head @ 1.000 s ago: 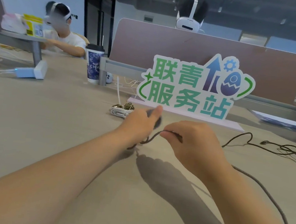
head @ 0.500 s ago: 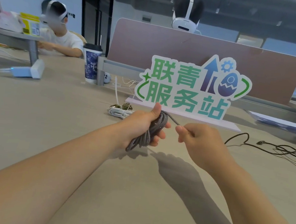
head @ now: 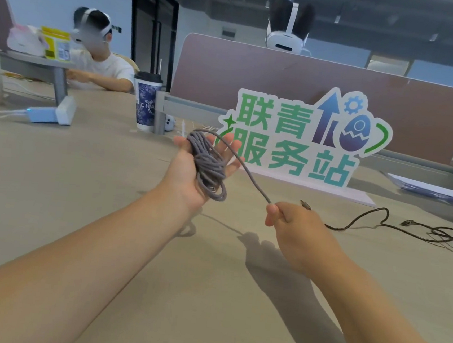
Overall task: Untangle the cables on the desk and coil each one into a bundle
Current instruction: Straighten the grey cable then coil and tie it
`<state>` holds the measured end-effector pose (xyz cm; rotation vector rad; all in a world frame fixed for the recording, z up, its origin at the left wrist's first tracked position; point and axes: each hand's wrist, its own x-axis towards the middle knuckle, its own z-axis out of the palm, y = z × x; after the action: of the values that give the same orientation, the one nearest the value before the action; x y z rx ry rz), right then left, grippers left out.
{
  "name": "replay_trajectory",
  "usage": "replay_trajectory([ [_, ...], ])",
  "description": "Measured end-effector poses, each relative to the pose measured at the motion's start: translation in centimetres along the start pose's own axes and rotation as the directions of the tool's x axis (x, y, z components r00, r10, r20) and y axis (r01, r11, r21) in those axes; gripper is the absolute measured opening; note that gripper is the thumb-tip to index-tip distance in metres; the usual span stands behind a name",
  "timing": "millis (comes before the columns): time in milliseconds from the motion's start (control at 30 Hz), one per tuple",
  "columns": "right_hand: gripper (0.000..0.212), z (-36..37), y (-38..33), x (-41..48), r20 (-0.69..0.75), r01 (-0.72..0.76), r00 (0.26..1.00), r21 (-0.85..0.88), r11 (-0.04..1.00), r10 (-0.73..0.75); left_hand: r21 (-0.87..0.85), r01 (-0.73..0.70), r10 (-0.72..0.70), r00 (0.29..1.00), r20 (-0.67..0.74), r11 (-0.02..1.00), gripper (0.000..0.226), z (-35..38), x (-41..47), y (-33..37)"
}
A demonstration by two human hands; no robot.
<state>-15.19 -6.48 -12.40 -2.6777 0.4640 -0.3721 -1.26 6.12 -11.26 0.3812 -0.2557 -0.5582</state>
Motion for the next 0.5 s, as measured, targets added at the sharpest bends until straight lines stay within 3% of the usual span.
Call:
replay_trajectory([
  [167,0.04,0.6,0.1,0.0,0.122,-0.005,0.993,-0.048,0.999,0.011,0.013,0.016,-0.014,0.991,-0.131,1.0,0.062,-0.2,-0.2,0.0],
  [233,0.035,0.4,0.1,-0.1,0.095,0.027,0.995,-0.07,0.997,-0.02,0.272,0.007,0.058,0.972,-0.227,0.962,0.064,-0.5,0.0,0.2],
  [267,0.031,0.2,0.0,-0.2,0.071,0.058,0.996,-0.085,0.995,-0.052,0.448,0.007,0.12,0.96,-0.254,0.894,0.064,-0.6,0.0,0.3],
  [333,0.022,-0.2,-0.3,-0.4,0.007,0.157,0.987,-0.105,0.982,-0.158,0.752,0.011,0.238,0.945,-0.223,0.66,0.061,-0.8,0.0,0.1],
  [400,0.018,-0.4,-0.5,-0.7,-0.09,0.314,0.943,-0.088,0.945,-0.322,0.965,0.005,0.29,0.953,-0.084,0.261,0.058,-1.3,-0.1,-0.6],
  [433,0.017,-0.4,-0.6,-0.8,-0.153,0.406,0.897,-0.087,0.91,-0.415,0.999,-0.022,0.267,0.964,0.009,0.047,0.056,-1.6,-0.2,-1.1],
  [467,0.017,-0.4,-0.7,-0.7,-0.212,0.48,0.844,-0.111,0.87,-0.493,0.993,-0.063,0.201,0.976,0.082,-0.099,0.052,-1.8,-0.4,-1.7],
  [500,0.016,-0.3,-0.7,-0.7,-0.272,0.523,0.796,-0.141,0.841,-0.54,0.979,-0.104,0.12,0.985,0.126,-0.177,0.051,-1.8,-0.7,-2.3],
])
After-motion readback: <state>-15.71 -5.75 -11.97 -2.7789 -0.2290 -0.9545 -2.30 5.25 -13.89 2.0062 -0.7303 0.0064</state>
